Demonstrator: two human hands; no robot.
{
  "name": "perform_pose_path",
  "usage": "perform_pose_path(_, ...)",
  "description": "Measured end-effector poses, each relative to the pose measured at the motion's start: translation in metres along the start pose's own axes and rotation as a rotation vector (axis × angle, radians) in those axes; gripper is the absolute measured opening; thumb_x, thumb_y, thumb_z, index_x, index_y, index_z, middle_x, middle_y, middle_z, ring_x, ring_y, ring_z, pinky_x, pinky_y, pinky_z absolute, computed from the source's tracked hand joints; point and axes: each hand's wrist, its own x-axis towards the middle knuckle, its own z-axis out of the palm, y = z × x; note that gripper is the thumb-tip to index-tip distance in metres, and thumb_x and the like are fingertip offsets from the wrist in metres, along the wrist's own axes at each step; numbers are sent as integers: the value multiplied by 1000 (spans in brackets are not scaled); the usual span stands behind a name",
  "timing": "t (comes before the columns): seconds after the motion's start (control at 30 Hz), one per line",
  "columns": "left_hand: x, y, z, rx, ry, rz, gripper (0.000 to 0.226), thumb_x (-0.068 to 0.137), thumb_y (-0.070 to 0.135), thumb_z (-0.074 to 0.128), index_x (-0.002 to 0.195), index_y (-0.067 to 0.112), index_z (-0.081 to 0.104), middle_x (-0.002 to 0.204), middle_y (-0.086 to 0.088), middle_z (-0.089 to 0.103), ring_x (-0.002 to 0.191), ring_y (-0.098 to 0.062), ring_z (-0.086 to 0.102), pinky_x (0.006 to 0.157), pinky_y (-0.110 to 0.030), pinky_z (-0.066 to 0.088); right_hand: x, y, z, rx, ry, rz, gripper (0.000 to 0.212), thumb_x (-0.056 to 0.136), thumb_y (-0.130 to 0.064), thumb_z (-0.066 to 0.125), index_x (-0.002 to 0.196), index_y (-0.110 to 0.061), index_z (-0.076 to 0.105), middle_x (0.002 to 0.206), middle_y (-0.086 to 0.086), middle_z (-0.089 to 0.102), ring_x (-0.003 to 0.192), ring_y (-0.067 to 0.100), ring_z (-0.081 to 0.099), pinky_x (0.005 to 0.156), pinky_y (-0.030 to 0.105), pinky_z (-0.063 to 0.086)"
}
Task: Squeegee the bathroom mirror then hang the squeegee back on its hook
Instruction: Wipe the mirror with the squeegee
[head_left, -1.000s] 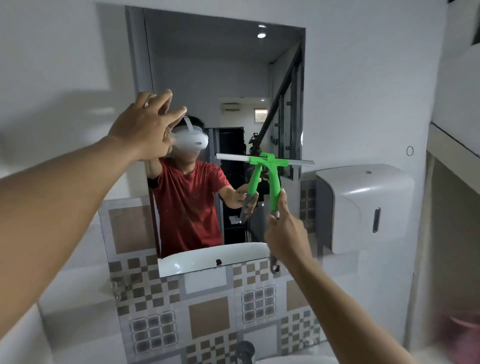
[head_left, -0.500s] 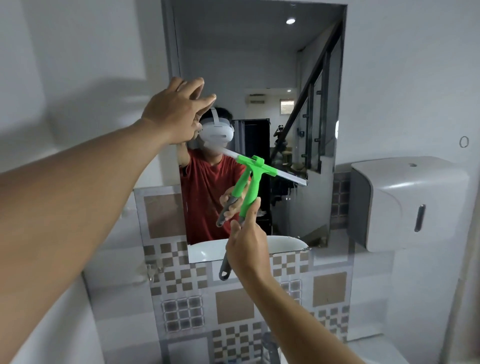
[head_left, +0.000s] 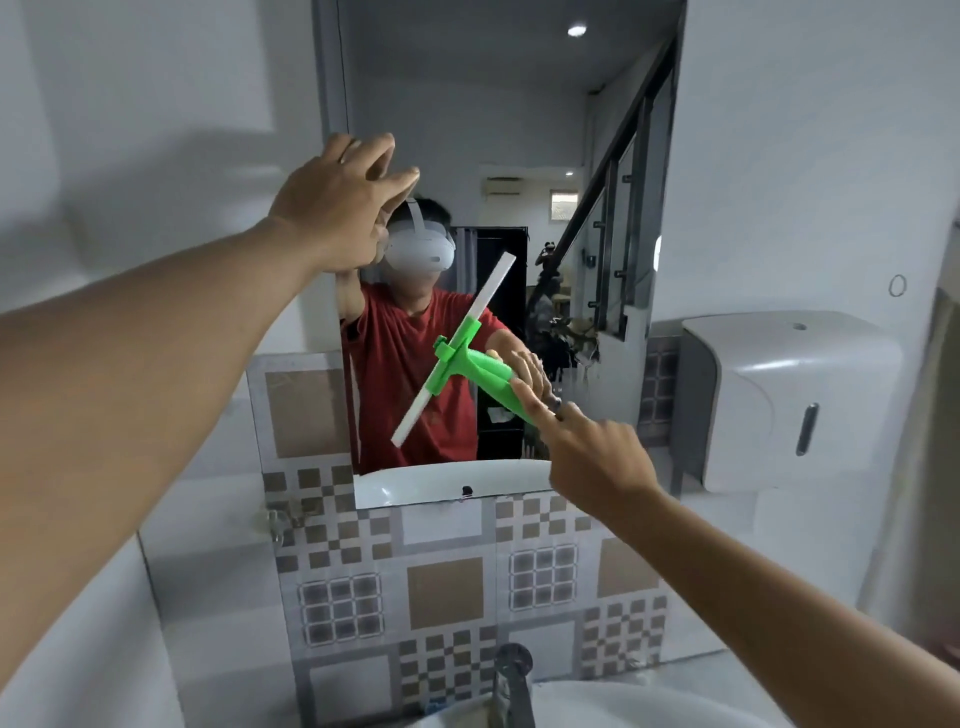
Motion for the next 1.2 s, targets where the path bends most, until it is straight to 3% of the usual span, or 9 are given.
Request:
perform_pose_path(0.1,-2,4,0,6,22,5,75,79,17,66,149,18,41,155,-17,32,129,-46,37,90,-55,49,-1,34,-11,-152,-9,-80,79,100,-13,40,160,-36,-5,118,9,67,66,25,70,50,33,51)
perform_pose_path(0.23,-12,20,5,-3,102,-35,71,80,17,66,146,15,42,149,-20,38,126,-44,40,96,-55,43,-8,61,-20,-212,11,-57,78,99,-13,42,160,-36,0,112,8,67,70,28,71,51,33,47)
perform_pose_path(0.37,-26,36,26,-66,88,-18,72,84,31,70,149,17,43,156,-17,34,136,-42,35,107,-55,38,-19,76,-2,-133,41,44,82,94,-13,50,161,-36,7,98,9,68,61,29,68,52,36,56)
perform_pose_path(0.5,-30,40,37,-121,61,-39,80,83,34,72,153,19,37,162,-17,26,144,-42,26,114,-57,33,-38,78,26,18,45,186,89,95,-16,57,159,-36,-1,92,6,66,55,23,61,48,36,57)
perform_pose_path(0.7,-30,37,35,-109,66,-20,81,82,34,75,152,19,38,160,-17,28,142,-42,29,110,-59,37,-66,43,54,292,-4,424,79,101,-20,52,161,-33,3,94,10,69,63,22,60,54,34,54)
perform_pose_path(0.87,-30,35,34,-118,71,-10,81,81,35,76,152,19,39,159,-19,30,141,-43,29,108,-61,38,-76,7,76,496,-22,554,75,104,-20,50,162,-30,3,95,10,69,59,15,56,50,31,52)
perform_pose_path(1.03,-31,35,35,-127,79,-19,81,81,36,76,152,20,40,160,-18,29,142,-41,28,108,-60,38,-92,-29,92,682,-86,693,78,104,-19,50,162,-31,0,96,11,68,62,16,53,52,31,42)
perform_pose_path(1.2,-37,38,37,-108,104,-29,74,83,36,73,148,19,44,158,-18,32,138,-42,32,107,-56,37,-86,-64,95,906,-97,802,79,105,-16,47,160,-36,-6,93,8,65,67,20,63,60,41,58)
